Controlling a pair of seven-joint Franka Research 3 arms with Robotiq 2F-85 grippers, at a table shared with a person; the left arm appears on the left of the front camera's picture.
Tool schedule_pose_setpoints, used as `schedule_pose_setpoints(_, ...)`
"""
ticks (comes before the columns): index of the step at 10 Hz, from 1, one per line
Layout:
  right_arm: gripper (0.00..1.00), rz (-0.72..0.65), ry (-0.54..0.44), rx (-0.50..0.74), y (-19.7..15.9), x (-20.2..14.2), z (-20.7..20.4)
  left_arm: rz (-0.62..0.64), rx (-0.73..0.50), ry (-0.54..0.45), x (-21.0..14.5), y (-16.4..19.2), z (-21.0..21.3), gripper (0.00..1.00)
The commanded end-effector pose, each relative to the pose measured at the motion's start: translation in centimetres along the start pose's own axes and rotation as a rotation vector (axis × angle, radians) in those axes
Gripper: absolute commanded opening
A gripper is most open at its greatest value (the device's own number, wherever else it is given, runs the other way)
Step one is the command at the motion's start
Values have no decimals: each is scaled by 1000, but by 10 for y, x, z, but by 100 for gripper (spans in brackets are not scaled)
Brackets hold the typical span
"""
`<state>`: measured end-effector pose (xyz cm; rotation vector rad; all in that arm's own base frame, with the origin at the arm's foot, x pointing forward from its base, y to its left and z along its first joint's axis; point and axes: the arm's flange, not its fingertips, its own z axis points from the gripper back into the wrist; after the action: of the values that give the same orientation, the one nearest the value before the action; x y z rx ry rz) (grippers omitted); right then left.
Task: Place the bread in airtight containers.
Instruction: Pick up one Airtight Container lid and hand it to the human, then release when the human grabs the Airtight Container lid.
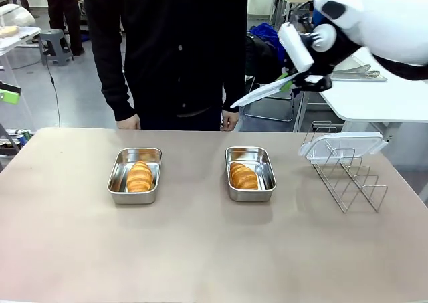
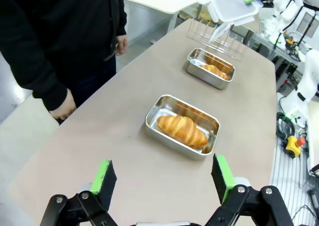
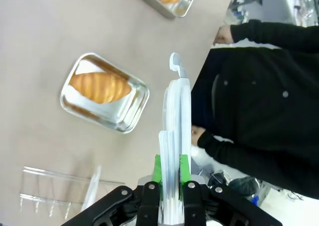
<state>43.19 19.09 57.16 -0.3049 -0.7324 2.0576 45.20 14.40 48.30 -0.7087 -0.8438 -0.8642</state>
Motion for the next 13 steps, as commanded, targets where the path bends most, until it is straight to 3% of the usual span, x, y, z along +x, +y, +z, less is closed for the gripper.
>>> schedule_pose_setpoints(1,8,10,-62,-20,-22,-14,-6,-8,-5,-6,2,-2,1,100)
schedule_pose_setpoints(3,8,-5,-22,2,-11,-3,-11,-8,-5,-6,2,-2,1,100)
schedule_pose_setpoints(13,8,-5,-22,2,-11,-3,-11,-8,-5,-6,2,-2,1,100)
